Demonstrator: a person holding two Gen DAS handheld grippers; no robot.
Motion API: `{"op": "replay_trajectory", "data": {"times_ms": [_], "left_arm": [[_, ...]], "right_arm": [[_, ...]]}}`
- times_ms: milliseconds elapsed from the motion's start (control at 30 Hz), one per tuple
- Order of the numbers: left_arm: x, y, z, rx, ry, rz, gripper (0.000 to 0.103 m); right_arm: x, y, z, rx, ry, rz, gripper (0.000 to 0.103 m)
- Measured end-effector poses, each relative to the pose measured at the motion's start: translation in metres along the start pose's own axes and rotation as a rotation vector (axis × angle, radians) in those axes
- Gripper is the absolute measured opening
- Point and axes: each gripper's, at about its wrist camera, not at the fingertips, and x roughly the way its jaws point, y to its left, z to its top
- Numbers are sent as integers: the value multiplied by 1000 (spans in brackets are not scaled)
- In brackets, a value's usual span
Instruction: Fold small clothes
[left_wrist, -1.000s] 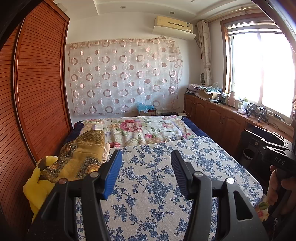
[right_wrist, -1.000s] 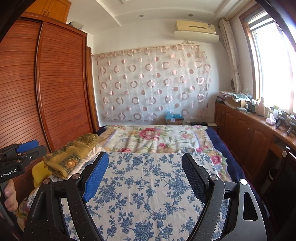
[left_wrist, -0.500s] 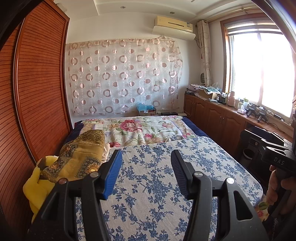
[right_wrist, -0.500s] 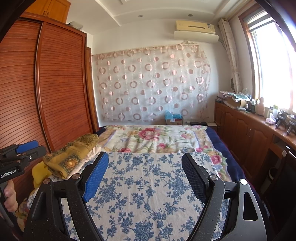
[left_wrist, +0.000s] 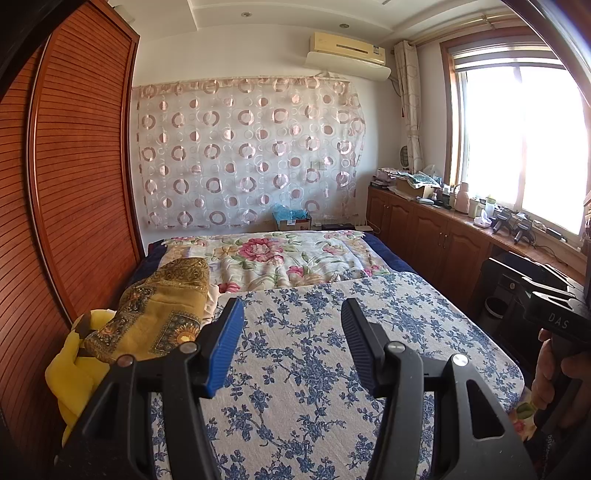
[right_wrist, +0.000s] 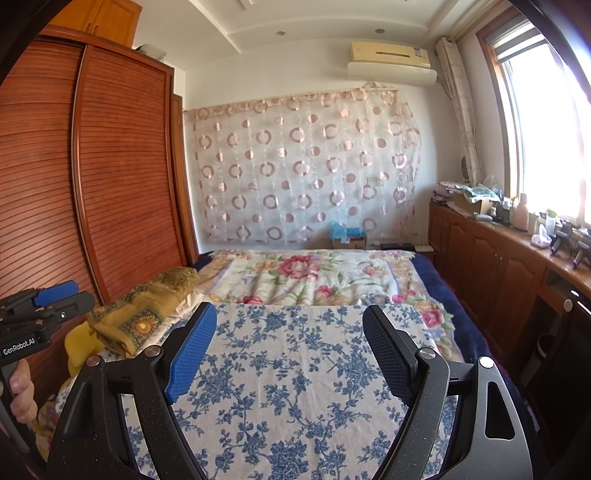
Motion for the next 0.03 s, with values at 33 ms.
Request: {"op": "replay_trajectory", "data": {"times_ms": [33], "left_arm": [[0, 0, 0, 1, 0, 1, 54]], "right_arm": [[0, 0, 0, 0, 0, 2, 83]]}}
